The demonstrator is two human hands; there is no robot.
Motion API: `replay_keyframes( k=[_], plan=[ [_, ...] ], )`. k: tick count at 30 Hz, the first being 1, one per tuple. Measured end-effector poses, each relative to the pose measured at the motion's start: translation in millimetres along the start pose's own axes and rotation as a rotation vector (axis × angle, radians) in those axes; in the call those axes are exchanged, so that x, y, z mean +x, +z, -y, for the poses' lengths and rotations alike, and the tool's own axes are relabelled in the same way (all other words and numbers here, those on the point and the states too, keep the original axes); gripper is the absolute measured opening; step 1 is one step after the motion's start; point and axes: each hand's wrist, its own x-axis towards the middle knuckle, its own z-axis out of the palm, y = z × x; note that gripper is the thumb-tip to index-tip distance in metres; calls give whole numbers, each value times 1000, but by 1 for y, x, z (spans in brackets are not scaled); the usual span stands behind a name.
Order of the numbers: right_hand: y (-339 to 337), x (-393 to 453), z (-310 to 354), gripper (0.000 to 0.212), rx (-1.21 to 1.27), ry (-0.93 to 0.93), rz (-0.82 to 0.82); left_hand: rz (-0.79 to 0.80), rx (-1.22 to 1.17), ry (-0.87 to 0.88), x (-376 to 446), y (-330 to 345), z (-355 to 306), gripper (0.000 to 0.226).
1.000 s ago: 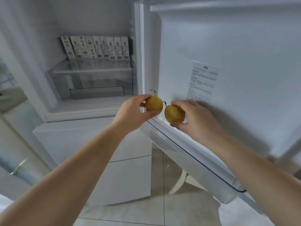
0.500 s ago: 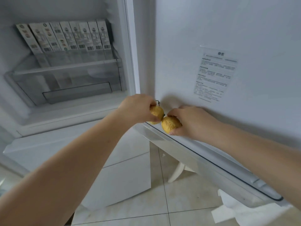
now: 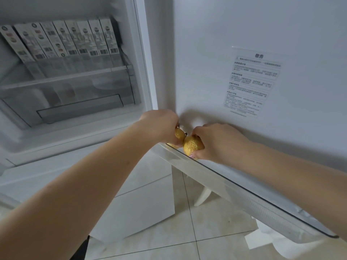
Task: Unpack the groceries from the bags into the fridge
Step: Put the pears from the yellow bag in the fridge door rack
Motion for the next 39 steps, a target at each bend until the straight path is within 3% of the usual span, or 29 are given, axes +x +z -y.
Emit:
replay_keyframes(
  k=[4, 12, 17, 23, 29, 33, 39],
  plan=[
    [-4, -2, 1, 56, 21, -15, 9, -39, -29, -9, -6, 0, 0, 51],
    [-6, -6, -2, 46, -6, 6, 25, -94, -110, -48, -23, -3, 3, 37],
    [-16, -16, -6, 49, 6, 17, 21, -175, -297, -100, -41, -4, 5, 31],
    [-40, -57, -5, 31, 307, 69, 49, -232, -625, -16, -79, 6, -10, 24],
    [-34, -88, -6, 9, 484, 93, 117, -367, -640, 31, -92, 29, -22, 18],
    [-29, -98, -6, 9, 535, 115, 50, -456, -617, 6, -101, 33, -31, 20],
    [-29, -125, -4, 20, 575, 178, -81, -590, -772, 31, -127, 33, -57, 17]
  ],
)
